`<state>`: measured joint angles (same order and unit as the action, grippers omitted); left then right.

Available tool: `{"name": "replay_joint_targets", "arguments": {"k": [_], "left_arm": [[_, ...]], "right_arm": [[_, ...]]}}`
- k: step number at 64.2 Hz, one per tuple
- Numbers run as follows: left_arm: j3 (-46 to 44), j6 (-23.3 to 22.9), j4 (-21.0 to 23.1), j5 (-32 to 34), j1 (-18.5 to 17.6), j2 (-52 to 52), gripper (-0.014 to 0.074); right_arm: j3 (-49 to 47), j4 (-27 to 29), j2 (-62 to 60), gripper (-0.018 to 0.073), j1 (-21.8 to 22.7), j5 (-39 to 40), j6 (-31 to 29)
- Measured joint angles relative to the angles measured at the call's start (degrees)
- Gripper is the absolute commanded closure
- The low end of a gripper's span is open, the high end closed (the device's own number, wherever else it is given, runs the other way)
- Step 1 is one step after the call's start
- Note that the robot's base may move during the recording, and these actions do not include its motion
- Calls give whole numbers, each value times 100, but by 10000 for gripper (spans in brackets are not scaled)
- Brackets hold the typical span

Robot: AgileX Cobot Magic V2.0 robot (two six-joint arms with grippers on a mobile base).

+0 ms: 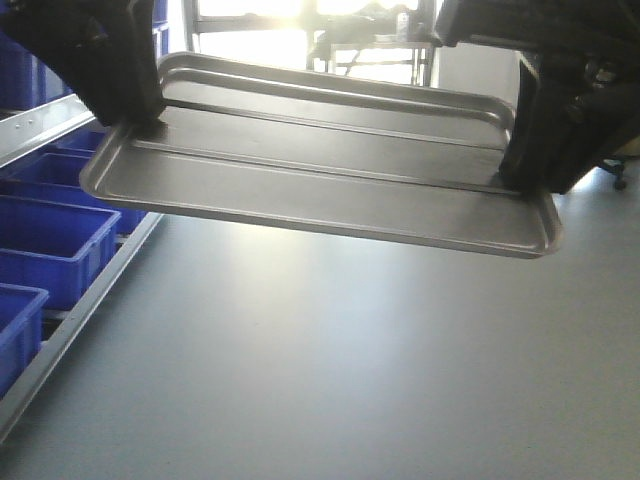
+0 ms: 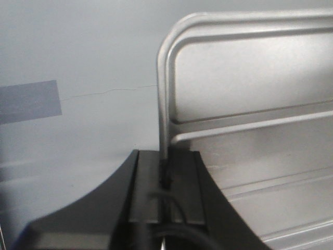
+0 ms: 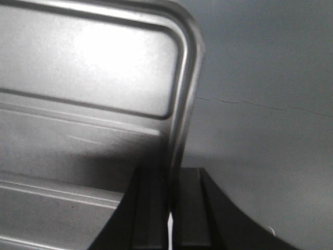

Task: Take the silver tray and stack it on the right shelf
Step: 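Hold the tray level in both grippers while the base drives to another shelf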

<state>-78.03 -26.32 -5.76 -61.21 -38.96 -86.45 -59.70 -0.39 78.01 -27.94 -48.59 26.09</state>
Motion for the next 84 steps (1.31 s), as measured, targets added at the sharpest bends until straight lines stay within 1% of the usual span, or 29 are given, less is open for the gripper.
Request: {"name": "replay_joint_targets", "arguments": {"k": [84], "left_arm": [[0,-4,0,-9,0,0,691]], "right_arm": [[0,0,0,503,0,-9,0]]}}
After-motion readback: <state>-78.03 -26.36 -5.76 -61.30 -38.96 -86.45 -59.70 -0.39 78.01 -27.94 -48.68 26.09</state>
